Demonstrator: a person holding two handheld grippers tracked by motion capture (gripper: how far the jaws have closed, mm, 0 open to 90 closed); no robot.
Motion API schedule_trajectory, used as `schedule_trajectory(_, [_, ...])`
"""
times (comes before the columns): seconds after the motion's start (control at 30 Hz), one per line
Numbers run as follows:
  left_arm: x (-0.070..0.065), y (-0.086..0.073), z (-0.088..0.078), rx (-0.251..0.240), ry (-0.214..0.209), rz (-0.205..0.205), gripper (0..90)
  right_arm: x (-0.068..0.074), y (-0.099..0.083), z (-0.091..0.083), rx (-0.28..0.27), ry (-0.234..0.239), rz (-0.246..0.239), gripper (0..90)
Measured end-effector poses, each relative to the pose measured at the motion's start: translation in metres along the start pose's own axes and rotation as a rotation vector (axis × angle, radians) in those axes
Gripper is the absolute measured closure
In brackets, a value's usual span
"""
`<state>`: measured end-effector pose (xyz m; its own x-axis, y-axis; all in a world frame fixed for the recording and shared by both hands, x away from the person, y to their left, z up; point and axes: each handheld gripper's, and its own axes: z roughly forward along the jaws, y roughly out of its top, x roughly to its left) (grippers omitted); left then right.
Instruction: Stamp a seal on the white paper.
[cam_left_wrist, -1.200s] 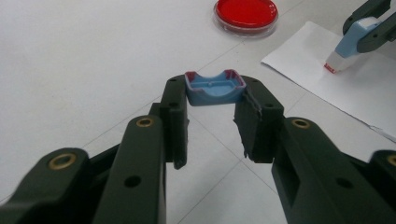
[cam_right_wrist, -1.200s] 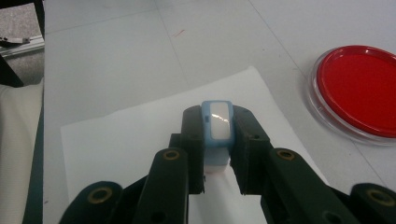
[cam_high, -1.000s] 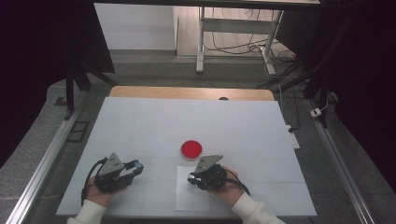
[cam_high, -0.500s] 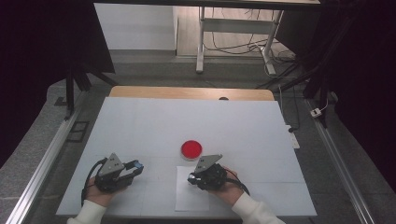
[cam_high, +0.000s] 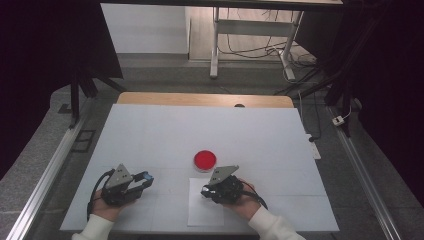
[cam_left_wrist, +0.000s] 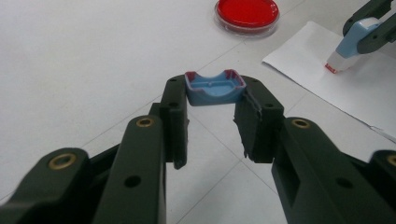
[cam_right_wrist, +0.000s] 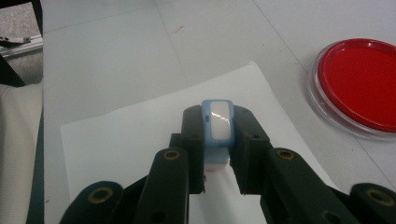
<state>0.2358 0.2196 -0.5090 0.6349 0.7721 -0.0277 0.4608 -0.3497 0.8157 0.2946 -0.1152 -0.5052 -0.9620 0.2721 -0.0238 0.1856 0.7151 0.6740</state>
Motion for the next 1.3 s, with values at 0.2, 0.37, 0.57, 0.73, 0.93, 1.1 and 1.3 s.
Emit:
schedule_trajectory(0.2, [0.0, 0.0, 0.0, 0.0, 0.0, 0.0, 65.2, 0.001, 0.0, 0.0, 0.002, -0.008, -0.011, 76.0])
schedule_trajectory(0.37, [0.001, 0.0, 0.0, 0.0, -0.002, 0.0, 65.2, 0.002, -0.001, 0.0, -0.013, -0.011, -0.012, 75.9])
schedule_trajectory(0.57, [0.001, 0.0, 0.0, 0.002, -0.002, 0.0, 65.2, 0.002, 0.0, -0.001, -0.025, -0.01, -0.009, 75.7])
schedule_trajectory(0.73, [0.001, 0.0, 0.0, 0.001, -0.001, 0.0, 65.2, 0.002, 0.001, -0.003, -0.034, -0.012, -0.011, 75.6])
schedule_trajectory(0.93, [0.002, 0.0, 0.001, 0.002, -0.003, -0.001, 65.2, 0.002, 0.001, -0.004, -0.03, -0.007, -0.008, 75.5])
schedule_trajectory(1.1, [0.002, 0.0, 0.001, 0.001, -0.002, -0.001, 65.2, 0.002, 0.002, -0.006, -0.05, 0.005, 0.002, 75.5])
schedule_trajectory(1.3, [0.002, 0.0, 0.001, 0.0, -0.003, -0.001, 65.2, 0.002, 0.004, -0.013, -0.087, -0.012, 0.004, 75.5])
